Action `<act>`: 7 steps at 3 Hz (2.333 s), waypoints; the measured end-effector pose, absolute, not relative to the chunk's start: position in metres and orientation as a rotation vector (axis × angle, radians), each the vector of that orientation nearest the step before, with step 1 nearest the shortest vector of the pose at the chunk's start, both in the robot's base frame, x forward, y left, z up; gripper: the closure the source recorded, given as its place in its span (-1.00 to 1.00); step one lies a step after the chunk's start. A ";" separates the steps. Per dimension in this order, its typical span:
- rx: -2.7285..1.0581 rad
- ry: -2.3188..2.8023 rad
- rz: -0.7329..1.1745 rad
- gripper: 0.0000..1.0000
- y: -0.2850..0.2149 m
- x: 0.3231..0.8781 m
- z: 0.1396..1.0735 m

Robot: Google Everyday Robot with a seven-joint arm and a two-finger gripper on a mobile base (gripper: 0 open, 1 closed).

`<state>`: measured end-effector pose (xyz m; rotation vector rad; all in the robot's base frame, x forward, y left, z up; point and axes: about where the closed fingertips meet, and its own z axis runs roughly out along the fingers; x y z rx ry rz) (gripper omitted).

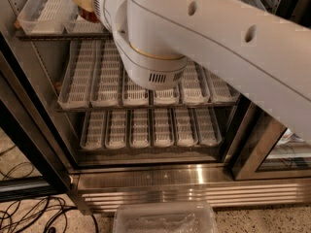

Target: Pick coke can from top shelf of fridge

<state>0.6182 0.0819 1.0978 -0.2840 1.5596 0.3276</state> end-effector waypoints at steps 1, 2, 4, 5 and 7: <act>-0.370 1.514 0.385 1.00 0.103 0.602 1.106; -0.506 1.435 0.489 1.00 0.143 0.562 1.123; -0.586 1.426 0.538 1.00 0.165 0.522 1.122; -0.606 1.401 0.563 1.00 0.170 0.514 1.132; -0.579 1.440 0.677 1.00 0.095 0.495 1.123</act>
Offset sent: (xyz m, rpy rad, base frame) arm -0.1150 0.0987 0.0185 -0.0145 -0.1579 0.4547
